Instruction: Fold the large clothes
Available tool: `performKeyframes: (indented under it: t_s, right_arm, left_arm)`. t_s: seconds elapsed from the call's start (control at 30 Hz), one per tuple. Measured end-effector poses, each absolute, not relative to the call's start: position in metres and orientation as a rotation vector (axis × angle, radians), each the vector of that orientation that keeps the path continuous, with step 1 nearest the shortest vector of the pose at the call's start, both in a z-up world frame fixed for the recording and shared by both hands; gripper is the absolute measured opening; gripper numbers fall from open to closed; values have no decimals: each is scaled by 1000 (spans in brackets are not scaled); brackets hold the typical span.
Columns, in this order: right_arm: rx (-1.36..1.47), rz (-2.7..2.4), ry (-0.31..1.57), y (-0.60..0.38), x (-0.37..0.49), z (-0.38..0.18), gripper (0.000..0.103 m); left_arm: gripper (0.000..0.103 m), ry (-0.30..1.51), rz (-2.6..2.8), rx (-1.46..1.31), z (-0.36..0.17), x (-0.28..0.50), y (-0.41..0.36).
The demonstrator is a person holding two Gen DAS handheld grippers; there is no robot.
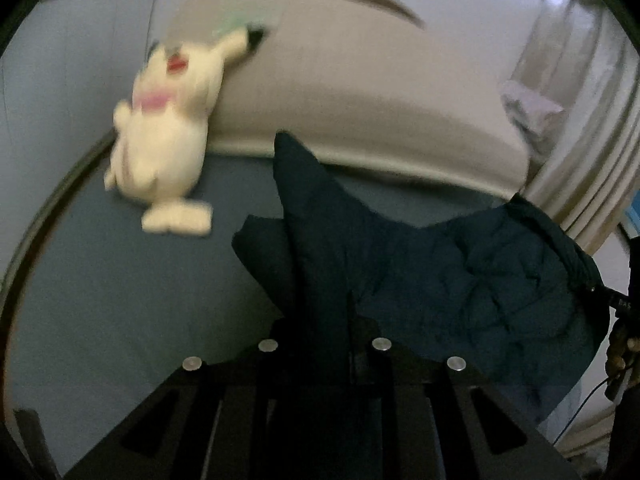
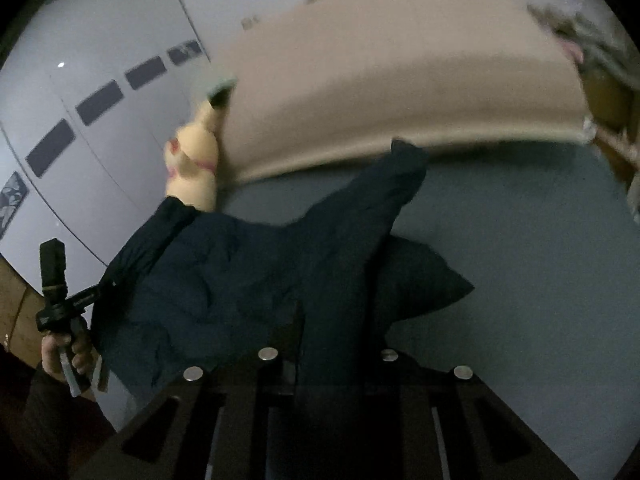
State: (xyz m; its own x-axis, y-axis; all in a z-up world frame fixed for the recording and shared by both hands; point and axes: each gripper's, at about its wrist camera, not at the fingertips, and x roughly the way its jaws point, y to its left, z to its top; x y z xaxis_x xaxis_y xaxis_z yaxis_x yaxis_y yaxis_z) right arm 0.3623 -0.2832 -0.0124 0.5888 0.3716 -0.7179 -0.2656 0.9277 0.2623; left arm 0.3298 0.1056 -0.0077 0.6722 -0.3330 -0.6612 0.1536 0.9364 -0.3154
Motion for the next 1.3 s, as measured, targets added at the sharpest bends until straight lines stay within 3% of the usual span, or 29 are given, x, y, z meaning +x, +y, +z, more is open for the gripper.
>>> performKeyframes:
  t_s: [0.17, 0.4, 0.67, 0.77, 0.8, 0.83, 0.87, 0.93, 1.07, 1.17, 1.3]
  right_arm:
    - [136, 353, 755, -308, 319, 45, 17]
    - [178, 329, 730, -354, 251, 37, 17]
    - [220, 301, 830, -379, 196, -57, 17]
    - [200, 262, 895, -374, 181, -120, 19]
    - [229, 234, 930, -377, 178, -143, 21]
    - [258, 198, 968, -381, 176, -165, 31]
    - [271, 169, 1006, -384, 173, -184, 48]
    - [335, 142, 1035, -394, 166, -203, 60]
    - [333, 48, 1010, -416, 158, -178, 68]
    - [315, -37, 926, -425, 162, -140, 73]
    - [314, 42, 856, -397, 189, -111, 79]
  left_arm:
    - [15, 665, -325, -228, 47, 282, 103]
    - [15, 619, -369, -211, 47, 222, 82]
    - [16, 701, -367, -225, -48, 169, 79]
    - [17, 740, -348, -227, -107, 154, 77]
    - [18, 782, -324, -224, -129, 153, 77]
    - [23, 818, -298, -227, -144, 153, 79]
    - [32, 853, -275, -239, -161, 152, 83]
    - [49, 899, -257, -277, -175, 149, 97]
    - [55, 912, -235, -339, -145, 144, 127]
    - [62, 825, -181, -344, -105, 139, 141]
    - [69, 780, -235, -280, -77, 154, 104]
